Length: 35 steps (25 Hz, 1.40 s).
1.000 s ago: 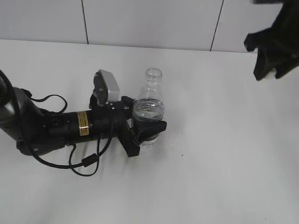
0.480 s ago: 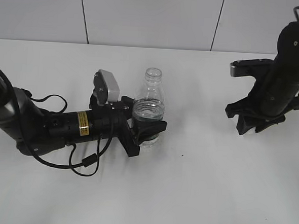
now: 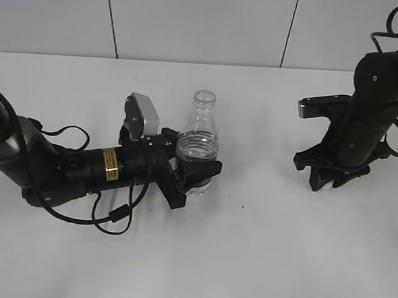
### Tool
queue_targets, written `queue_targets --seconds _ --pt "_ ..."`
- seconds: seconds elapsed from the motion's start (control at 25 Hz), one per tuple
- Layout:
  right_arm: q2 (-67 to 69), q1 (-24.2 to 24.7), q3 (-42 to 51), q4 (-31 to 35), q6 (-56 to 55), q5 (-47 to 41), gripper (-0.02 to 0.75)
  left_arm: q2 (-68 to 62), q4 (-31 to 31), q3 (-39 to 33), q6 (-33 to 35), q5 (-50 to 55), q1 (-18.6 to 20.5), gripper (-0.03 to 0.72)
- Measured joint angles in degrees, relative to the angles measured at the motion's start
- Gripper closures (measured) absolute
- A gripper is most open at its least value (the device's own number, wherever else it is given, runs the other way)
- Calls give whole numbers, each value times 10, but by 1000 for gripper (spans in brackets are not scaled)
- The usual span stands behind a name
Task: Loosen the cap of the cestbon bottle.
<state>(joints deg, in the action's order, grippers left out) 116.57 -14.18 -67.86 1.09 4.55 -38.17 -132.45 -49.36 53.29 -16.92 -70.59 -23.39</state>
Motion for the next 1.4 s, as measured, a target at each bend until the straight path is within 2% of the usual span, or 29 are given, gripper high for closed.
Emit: queue_targets --seconds 0.28,0.36,0.44,0.48,0.88,1.0,1.12,1.2,1.4 --pt "5 0 0 0 0 -1 433 0 0 0 0 0 0 287" --pt "5 0 0 0 0 -3 320 0 0 0 0 0 0 287" --pt "5 0 0 0 0 -6 159 0 0 0 0 0 0 287" --pt "5 0 0 0 0 -7 134 0 0 0 0 0 0 287" --pt "-30 0 0 -1 17 -26 141 0 1 0 0 0 0 284" --pt "-47 0 0 -1 26 -29 141 0 7 0 0 3 0 210" --pt "-57 0 0 -1 32 -31 142 0 18 0 0 10 0 99" --pt "-60 0 0 -1 36 -34 144 1 20 0 0 12 0 76" --pt "-62 0 0 -1 41 -42 144 33 21 -16 -1 15 0 74"
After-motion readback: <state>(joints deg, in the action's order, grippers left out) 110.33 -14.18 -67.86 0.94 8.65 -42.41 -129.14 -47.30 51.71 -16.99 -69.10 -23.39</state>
